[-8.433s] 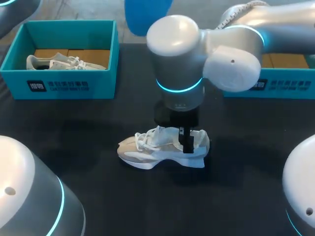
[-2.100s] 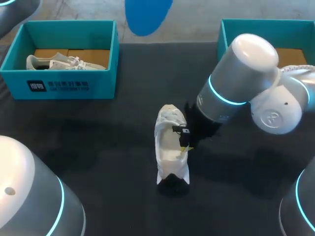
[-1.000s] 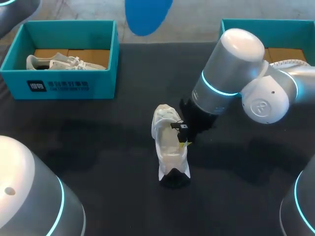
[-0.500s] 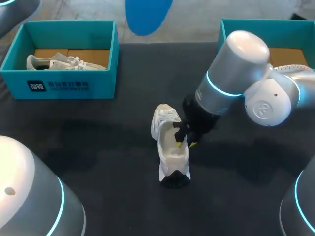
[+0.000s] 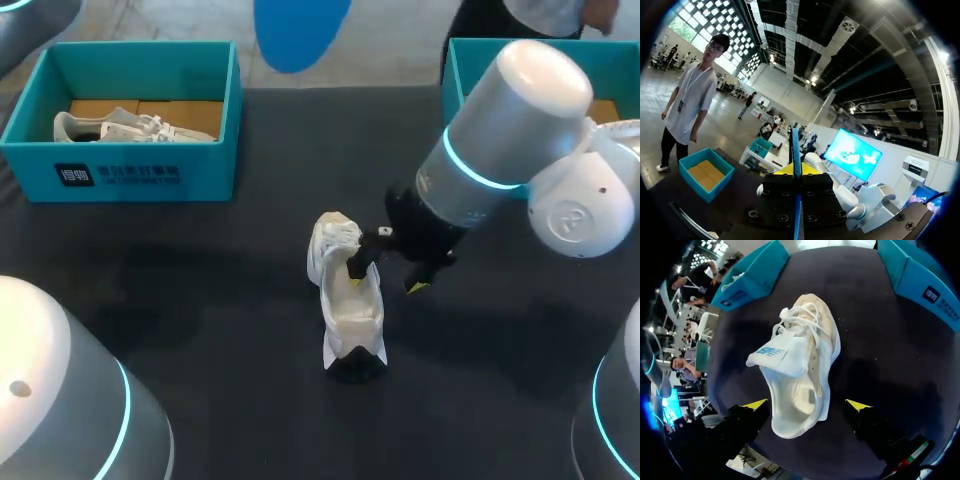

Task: Take the shoe out of the shoebox, open the shoe tongue, remove and reinsert the insole, then place the shoe into the shoebox

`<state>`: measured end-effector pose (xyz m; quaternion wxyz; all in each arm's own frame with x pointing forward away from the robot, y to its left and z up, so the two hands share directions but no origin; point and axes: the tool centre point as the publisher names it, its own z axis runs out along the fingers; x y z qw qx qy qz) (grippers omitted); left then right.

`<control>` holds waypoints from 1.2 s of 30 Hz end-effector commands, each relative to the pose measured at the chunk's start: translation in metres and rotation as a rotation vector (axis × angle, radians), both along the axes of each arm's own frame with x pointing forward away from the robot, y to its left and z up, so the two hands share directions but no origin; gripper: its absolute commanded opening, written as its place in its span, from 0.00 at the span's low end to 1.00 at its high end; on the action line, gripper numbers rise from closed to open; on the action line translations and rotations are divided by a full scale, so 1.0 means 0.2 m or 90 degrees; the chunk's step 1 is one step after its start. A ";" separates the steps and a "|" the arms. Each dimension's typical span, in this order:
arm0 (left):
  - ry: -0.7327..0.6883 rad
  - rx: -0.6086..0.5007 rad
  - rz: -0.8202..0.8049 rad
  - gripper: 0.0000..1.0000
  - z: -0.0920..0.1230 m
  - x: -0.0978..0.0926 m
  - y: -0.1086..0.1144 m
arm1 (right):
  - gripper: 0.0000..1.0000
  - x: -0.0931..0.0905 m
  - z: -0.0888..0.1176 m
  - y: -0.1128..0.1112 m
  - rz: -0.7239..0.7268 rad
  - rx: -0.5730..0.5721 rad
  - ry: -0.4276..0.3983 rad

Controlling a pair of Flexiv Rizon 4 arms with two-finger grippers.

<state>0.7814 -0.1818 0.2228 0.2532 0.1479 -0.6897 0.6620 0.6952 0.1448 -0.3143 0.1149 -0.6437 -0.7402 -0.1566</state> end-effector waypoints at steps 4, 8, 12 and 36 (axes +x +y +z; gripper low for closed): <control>0.000 0.001 0.000 0.00 0.00 0.00 0.00 | 1.00 -0.08 0.14 -0.21 -0.016 0.089 -0.035; 0.000 0.001 0.000 0.00 0.00 0.00 0.00 | 1.00 -0.10 0.20 -0.26 -0.021 0.117 -0.050; 0.000 0.001 0.000 0.00 0.00 0.00 0.00 | 1.00 -0.12 0.24 -0.29 -0.027 0.141 -0.060; 0.000 0.001 0.000 0.00 0.00 0.00 0.00 | 1.00 -0.13 0.29 -0.38 -0.036 0.287 -0.077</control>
